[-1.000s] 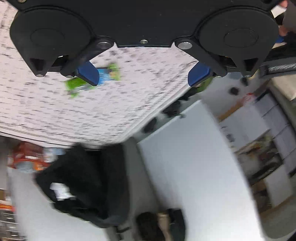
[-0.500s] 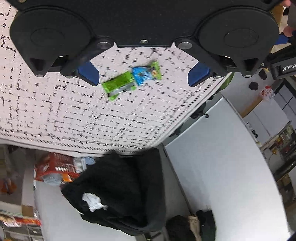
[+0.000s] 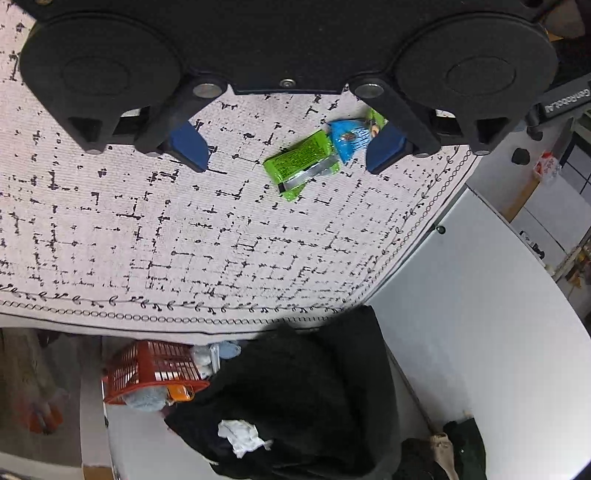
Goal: Organize snacks
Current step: 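Move both open tools back toward the last two green packets, then grasp the green-blue packet with left tool while right tool grasps the green foil packet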
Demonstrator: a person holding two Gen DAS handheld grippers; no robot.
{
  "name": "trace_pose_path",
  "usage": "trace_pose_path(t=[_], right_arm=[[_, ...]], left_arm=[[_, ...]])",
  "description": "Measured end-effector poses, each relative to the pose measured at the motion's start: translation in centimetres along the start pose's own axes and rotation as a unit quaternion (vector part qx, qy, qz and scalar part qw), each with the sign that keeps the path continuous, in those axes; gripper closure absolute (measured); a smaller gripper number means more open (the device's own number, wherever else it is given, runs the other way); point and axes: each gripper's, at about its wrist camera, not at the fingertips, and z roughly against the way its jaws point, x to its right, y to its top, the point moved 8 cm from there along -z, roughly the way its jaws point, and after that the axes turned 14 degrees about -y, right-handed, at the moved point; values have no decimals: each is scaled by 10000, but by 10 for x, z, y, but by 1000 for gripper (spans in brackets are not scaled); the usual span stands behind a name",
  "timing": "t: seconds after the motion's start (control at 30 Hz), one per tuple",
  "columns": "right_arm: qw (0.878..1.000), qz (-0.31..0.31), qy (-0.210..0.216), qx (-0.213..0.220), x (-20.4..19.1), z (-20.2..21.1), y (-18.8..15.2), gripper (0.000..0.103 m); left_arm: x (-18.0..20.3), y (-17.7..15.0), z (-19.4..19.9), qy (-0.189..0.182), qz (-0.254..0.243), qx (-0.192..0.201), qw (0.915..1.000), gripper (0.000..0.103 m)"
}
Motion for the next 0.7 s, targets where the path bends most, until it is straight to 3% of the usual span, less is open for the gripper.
trace_pose_path(t=[0.13, 0.33, 0.53, 0.7], right_arm=[[10000, -39, 26, -86, 2, -11, 3, 26], [9997, -128, 3, -210, 7, -27, 4, 34], [9994, -86, 33, -323, -1, -38, -1, 35], [9992, -114, 35, -381, -4, -49, -2, 35]], left_arm=[[9, -2, -24, -163, 24, -71, 9998, 4], [25, -5, -58, -357, -63, -226, 9991, 18], [30, -9, -89, -497, 15, -438, 9978, 36], [37, -11, -112, -640, 0, -590, 9962, 41]])
